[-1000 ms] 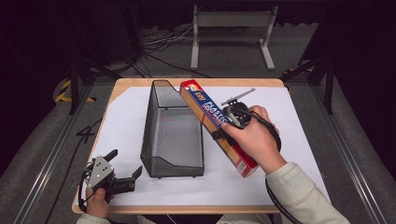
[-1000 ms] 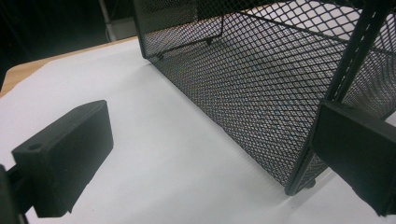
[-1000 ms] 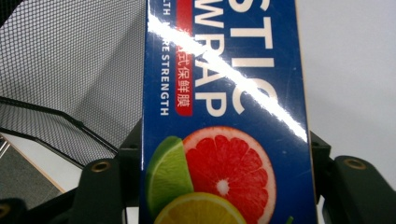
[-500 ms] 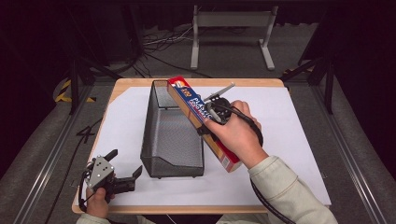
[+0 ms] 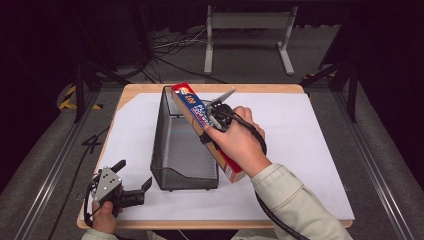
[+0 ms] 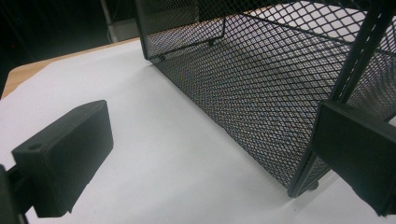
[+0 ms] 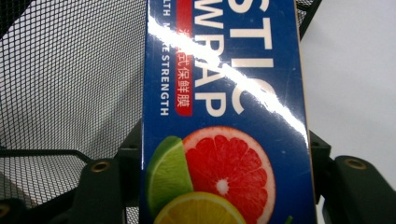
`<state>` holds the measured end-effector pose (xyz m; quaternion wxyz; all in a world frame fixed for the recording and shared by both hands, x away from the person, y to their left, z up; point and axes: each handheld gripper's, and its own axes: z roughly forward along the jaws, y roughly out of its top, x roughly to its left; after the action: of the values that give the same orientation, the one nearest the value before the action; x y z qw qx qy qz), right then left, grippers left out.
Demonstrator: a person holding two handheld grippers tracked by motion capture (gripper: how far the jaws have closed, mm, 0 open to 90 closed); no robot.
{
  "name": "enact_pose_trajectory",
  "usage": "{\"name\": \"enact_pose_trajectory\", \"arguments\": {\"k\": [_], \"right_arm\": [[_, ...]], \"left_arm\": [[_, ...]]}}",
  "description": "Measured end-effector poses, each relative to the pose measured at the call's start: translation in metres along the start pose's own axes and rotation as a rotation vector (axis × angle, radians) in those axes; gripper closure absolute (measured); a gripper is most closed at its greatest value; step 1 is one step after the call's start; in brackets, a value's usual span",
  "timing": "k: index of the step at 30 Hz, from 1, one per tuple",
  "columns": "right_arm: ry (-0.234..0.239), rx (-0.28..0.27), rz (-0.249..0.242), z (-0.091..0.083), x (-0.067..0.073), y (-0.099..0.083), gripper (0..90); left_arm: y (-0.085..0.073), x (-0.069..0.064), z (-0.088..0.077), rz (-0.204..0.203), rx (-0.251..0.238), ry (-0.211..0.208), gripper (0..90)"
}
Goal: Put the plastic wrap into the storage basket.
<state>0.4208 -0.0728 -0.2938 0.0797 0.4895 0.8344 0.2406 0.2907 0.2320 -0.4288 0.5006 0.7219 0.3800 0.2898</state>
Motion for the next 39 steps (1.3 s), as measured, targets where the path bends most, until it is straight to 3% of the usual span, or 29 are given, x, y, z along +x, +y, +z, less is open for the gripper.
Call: {"name": "enact_pose_trajectory", "arguments": {"k": [8,13,22,25,39], "right_arm": [[0.001,0.017,-0.004,0.014,0.012,0.005,39.5],[-0.024,0.033,0.000,0.025,0.016,0.006,39.5],[-0.041,0.065,0.019,0.041,0.017,0.003,39.4],[-0.048,0.097,0.032,0.047,0.018,0.003,39.3],[-0.054,0.176,0.034,0.062,0.021,0.006,38.4]], "left_arm": [[0.000,0.000,0.001,0.003,0.004,0.003,0.1],[0.000,0.001,0.000,0.002,0.001,0.005,0.1],[0.000,0.000,0.000,0.005,0.004,0.005,0.2],[0.000,0.000,0.000,0.011,0.005,0.007,0.1],[0.000,0.000,0.000,0.008,0.004,0.007,0.1]]}}
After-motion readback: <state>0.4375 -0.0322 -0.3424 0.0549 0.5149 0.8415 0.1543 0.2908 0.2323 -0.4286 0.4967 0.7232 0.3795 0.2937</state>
